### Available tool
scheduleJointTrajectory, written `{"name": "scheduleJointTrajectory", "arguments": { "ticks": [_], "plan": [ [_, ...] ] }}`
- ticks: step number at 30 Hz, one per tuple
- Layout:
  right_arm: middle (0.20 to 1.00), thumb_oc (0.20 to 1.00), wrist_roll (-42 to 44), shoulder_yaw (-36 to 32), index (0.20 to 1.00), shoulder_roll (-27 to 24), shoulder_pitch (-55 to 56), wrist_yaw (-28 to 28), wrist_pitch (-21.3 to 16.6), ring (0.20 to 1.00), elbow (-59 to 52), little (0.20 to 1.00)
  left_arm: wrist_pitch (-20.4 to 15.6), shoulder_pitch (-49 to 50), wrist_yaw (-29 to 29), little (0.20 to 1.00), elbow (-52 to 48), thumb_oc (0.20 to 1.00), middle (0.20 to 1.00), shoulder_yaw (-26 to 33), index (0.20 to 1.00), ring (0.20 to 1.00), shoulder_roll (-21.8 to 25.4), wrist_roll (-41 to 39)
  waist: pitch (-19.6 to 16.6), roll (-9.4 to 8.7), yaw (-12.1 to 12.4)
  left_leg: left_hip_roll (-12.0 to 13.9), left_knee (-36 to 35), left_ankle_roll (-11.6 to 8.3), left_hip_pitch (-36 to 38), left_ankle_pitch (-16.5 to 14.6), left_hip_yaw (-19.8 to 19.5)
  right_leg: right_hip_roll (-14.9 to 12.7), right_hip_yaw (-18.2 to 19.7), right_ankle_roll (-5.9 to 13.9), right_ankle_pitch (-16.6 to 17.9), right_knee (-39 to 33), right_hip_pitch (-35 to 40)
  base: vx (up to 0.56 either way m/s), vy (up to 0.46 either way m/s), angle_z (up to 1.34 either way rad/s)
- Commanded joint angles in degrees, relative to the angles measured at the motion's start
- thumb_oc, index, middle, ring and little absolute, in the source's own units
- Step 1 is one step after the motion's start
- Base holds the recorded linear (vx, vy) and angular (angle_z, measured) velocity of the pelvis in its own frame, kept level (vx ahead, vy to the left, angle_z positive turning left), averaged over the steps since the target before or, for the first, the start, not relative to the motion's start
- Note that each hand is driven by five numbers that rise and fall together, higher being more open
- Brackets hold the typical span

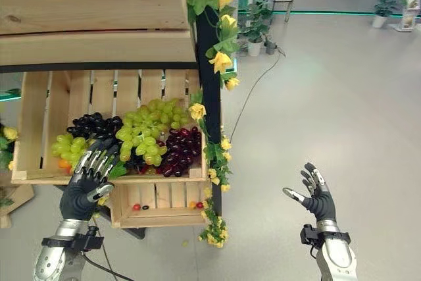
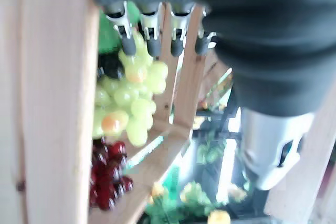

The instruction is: Pick up the fruits from the basket on one side to the basket on the other side

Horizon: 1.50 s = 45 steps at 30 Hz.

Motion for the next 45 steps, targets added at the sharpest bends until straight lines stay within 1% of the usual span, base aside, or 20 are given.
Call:
{"name": "scheduleJointTrajectory", "arguments": {
  "ticks": [1, 4, 6, 9, 13, 18, 19, 20, 21, 24, 25, 26, 29, 30, 31, 33, 35, 40, 41, 45],
  "plan": [
    [1.000, 1.000, -0.04, -3.62, 1.000, -2.31, -3.63, -1.46, -4.58, 1.000, -4.22, 1.000, -1.20, 0.13, 2.10, 1.000, 1.95, 1.000, 1.000, 0.09, 1.000, 1.000, 2.84, 1.58, -0.48, -2.91, 2.33, 1.30, -1.42, -1.43, -1.52, 0.37, -5.51, -3.68, -2.44, 0.82, -0.95, 7.87, -4.82, -0.25, -0.029, 0.83],
    [1.000, 1.000, 1.09, -3.04, 1.000, -2.44, -4.30, -1.75, -5.11, 1.000, -3.50, 1.000, -1.45, -0.46, 2.12, 1.000, 2.68, 1.000, 1.000, -0.38, 1.000, 1.000, 2.25, -0.06, -1.29, -2.67, 0.65, 2.90, 5.31, -1.23, 2.08, -4.64, -5.18, -3.12, -3.38, -0.98, -2.04, 8.13, -5.98, -0.21, 0.072, 0.90],
    [1.000, 1.000, 1.73, -2.38, 1.000, -2.36, -4.35, -1.28, -4.93, 1.000, -3.73, 1.000, -1.82, -0.16, 2.55, 1.000, 2.39, 1.000, 1.000, -0.04, 1.000, 1.000, 2.52, 0.36, -1.41, -1.99, -0.10, 3.84, 8.95, -1.66, 5.99, -5.72, -5.77, -2.73, -3.01, -2.12, -2.51, 9.35, -7.26, -0.19, 0.165, 0.12],
    [1.000, 1.000, 2.55, -1.80, 1.000, -1.61, -4.00, -1.16, -4.41, 1.000, -4.05, 1.000, -1.55, 0.79, 3.44, 1.000, 1.57, 1.000, 1.000, 0.40, 1.000, 1.000, 2.91, 1.15, -2.23, -2.16, -1.22, 5.68, 6.78, -1.57, 9.72, -7.43, -3.87, -2.75, -3.15, -2.16, -2.61, 10.39, -9.16, -0.17, 0.236, 0.18],
    [1.000, 1.000, 3.73, -0.93, 1.000, 0.11, -4.08, -1.43, -3.70, 1.000, -3.64, 1.000, -1.62, 2.01, 4.39, 1.000, -0.36, 1.000, 1.000, 0.98, 1.000, 1.000, 5.76, 5.17, -2.21, -3.72, -1.20, 5.07, 4.72, 0.69, 10.82, -11.48, 0.59, -3.41, -3.07, -0.60, -0.11, 12.80, -12.44, -0.18, 0.242, -0.02],
    [1.000, 1.000, 4.16, 1.19, 1.000, 2.63, -4.99, -1.05, -2.64, 1.000, -2.47, 1.000, -1.85, 5.13, 5.33, 1.000, -1.61, 1.000, 1.000, 3.93, 1.000, 1.000, 8.22, 8.75, -0.53, -8.10, -0.42, -1.35, 6.47, 4.05, 11.56, -14.42, 5.20, -4.74, -2.34, 4.62, 10.82, 16.73, -18.62, -0.21, 0.293, 0.18],
    [1.000, 1.000, 4.14, 1.23, 1.000, 2.67, -4.99, -1.05, -2.64, 1.000, -2.47, 1.000, -1.85, 5.17, 5.33, 1.000, -1.63, 1.000, 1.000, 3.98, 1.000, 1.000, 8.25, 8.75, -0.51, -8.18, -0.29, -1.43, 6.52, 4.11, 11.57, -14.45, 5.35, -4.72, -2.15, 4.63, 10.95, 16.67, -18.69, -0.18, 0.259, -0.07],
    [1.000, 1.000, 4.91, 1.03, 1.000, 3.76, -3.69, -0.83, -2.10, 1.000, -1.67, 1.000, -1.60, 6.86, 5.40, 1.000, -1.73, 1.000, 1.000, 4.87, 1.000, 1.000, 7.68, 9.47, 0.22, -8.71, -0.03, -3.25, 6.58, 5.12, 11.41, -14.11, 6.62, -4.03, -3.31, 5.33, 15.16, 17.87, -20.21, -0.12, 0.156, -0.15],
    [1.000, 1.000, 4.95, 1.11, 1.000, 3.75, -3.60, -0.80, -2.10, 1.000, -1.69, 1.000, -1.57, 7.03, 5.39, 1.000, -1.82, 1.000, 1.000, 4.93, 1.000, 1.000, 7.66, 9.47, 0.19, -8.56, 0.20, -3.09, 6.68, 5.11, 11.59, -14.43, 6.90, -3.82, -3.07, 5.33, 14.95, 18.14, -20.28, -0.18, 0.239, -0.27],
    [1.000, 1.000, 2.79, 1.96, 1.000, 3.42, -1.44, 0.05, -1.46, 1.000, -1.28, 1.000, -1.81, 9.97, 5.64, 1.000, -2.26, 1.000, 1.000, 6.53, 1.000, 1.000, 6.03, 11.44, 0.91, -7.62, 0.69, -6.78, 5.60, 7.14, 12.08, -12.67, 9.15, -3.86, -8.45, 5.33, 20.49, 19.04, -19.85, -0.21, 0.230, -0.53],
    [1.000, 1.000, 2.77, 2.00, 1.000, 3.42, -1.37, 0.03, -1.43, 1.000, -1.34, 1.000, -1.81, 10.05, 5.64, 1.000, -2.30, 1.000, 1.000, 6.54, 1.000, 1.000, 6.01, 11.45, 0.95, -7.61, 0.65, -6.79, 5.56, 7.17, 12.17, -12.61, 9.13, -3.82, -8.48, 5.33, 20.63, 18.86, -19.70, -0.09, 0.119, -0.72],
    [1.000, 1.000, 1.89, 2.26, 1.000, 3.15, 0.27, 0.79, -1.31, 1.000, -1.33, 1.000, -1.92, 11.01, 5.52, 1.000, -2.18, 1.000, 1.000, 6.69, 1.000, 1.000, 5.00, 10.40, -0.15, -6.57, 0.36, -7.35, 4.79, 7.59, 12.22, -12.56, 8.38, -5.60, -5.97, 5.33, 16.85, 13.41, -15.80, -0.05, 0.081, -0.47],
    [1.000, 1.000, 1.18, 2.42, 1.000, 2.44, 0.64, 0.71, -1.20, 1.000, -0.94, 1.000, -2.45, 10.89, 5.67, 1.000, -2.05, 1.000, 1.000, 6.34, 1.000, 1.000, 5.21, 10.49, -0.97, -5.56, 0.68, -6.94, 3.27, 6.92, 11.77, -10.71, 9.22, -8.14, -1.40, 5.33, 17.17, 7.85, -13.48, -0.22, -0.085, -0.20],
    [1.000, 1.000, 0.79, 2.60, 1.000, 2.01, 0.30, 0.17, -0.97, 1.000, -0.93, 1.000, -2.58, 10.25, 6.22, 1.000, -1.62, 1.000, 1.000, 6.11, 1.000, 1.000, 5.32, 9.94, -1.72, -4.08, 1.19, -4.98, 1.71, 5.31, 10.42, -8.63, 9.61, -13.16, 1.82, 5.33, 21.09, 3.08, -10.89, -0.20, -0.200, 0.01],
    [1.000, 1.000, 0.77, 2.58, 1.000, 1.94, 0.26, 0.11, -0.97, 1.000, -0.90, 1.000, -2.62, 10.15, 6.26, 1.000, -1.52, 1.000, 1.000, 6.03, 1.000, 1.000, 5.29, 9.93, -1.73, -3.98, 1.35, -4.97, 1.54, 5.26, 10.46, -8.50, 9.76, -12.93, 1.91, 5.33, 21.60, 2.49, -10.81, -0.28, -0.235, 0.30],
    [1.000, 1.000, -0.42, 3.17, 1.000, 0.85, -1.32, -0.85, -0.58, 1.000, -1.01, 1.000, -2.67, 9.70, 7.14, 1.000, -0.94, 1.000, 1.000, 6.25, 1.000, 1.000, 5.41, 10.90, -3.34, -3.34, 2.83, -3.29, 0.11, 4.39, 8.96, -6.56, 12.31, -17.53, -1.31, 5.33, 22.20, -0.66, -5.75, -0.23, -0.172, 0.29],
    [1.000, 1.000, -0.83, 2.93, 1.000, 0.31, -2.41, -0.62, -0.02, 1.000, -0.45, 1.000, -2.78, 9.12, 7.86, 1.000, -0.17, 1.000, 1.000, 6.16, 1.000, 1.000, 4.71, 12.14, -2.98, -3.25, 3.21, -2.32, -0.41, 4.23, 9.58, -6.56, 14.16, -15.81, -2.63, 5.33, 18.60, 4.03, -6.62, -0.09, -0.141, -0.53],
    [1.000, 1.000, -0.53, 1.95, 1.000, -0.47, -1.85, 0.02, -0.06, 1.000, -0.87, 1.000, -2.81, 7.42, 9.28, 1.000, 2.73, 1.000, 1.000, 5.89, 1.000, 1.000, 2.57, 11.57, -3.21, -3.90, 3.23, -1.44, -0.83, 2.97, 8.93, -5.51, 14.91, -12.02, -1.97, 5.33, 15.44, 2.29, -5.18, -0.07, -0.199, -0.91],
    [1.000, 1.000, -0.58, 1.07, 1.000, -1.13, -1.15, 0.26, -0.22, 1.000, -1.14, 1.000, -3.03, 6.98, 9.72, 1.000, 2.80, 1.000, 1.000, 5.60, 1.000, 1.000, 2.75, 13.06, -3.39, -3.88, 2.43, -0.93, -0.82, 2.75, 7.98, -4.85, 14.82, -10.24, -0.85, 5.33, 11.87, 1.74, -4.41, -0.09, -0.196, -0.46],
    [1.000, 1.000, -0.34, -0.05, 1.000, -1.78, -0.94, 0.04, -0.39, 1.000, -0.59, 1.000, -3.18, 5.84, 11.16, 1.000, 3.84, 1.000, 1.000, 5.11, 1.000, 1.000, 1.40, 13.97, -3.38, -3.84, 1.14, -0.73, -0.57, 2.60, 6.70, -3.19, 15.57, -9.81, -0.64, 4.68, 10.44, 3.26, -5.39, -0.07, -0.118, -0.32]
  ]
}}
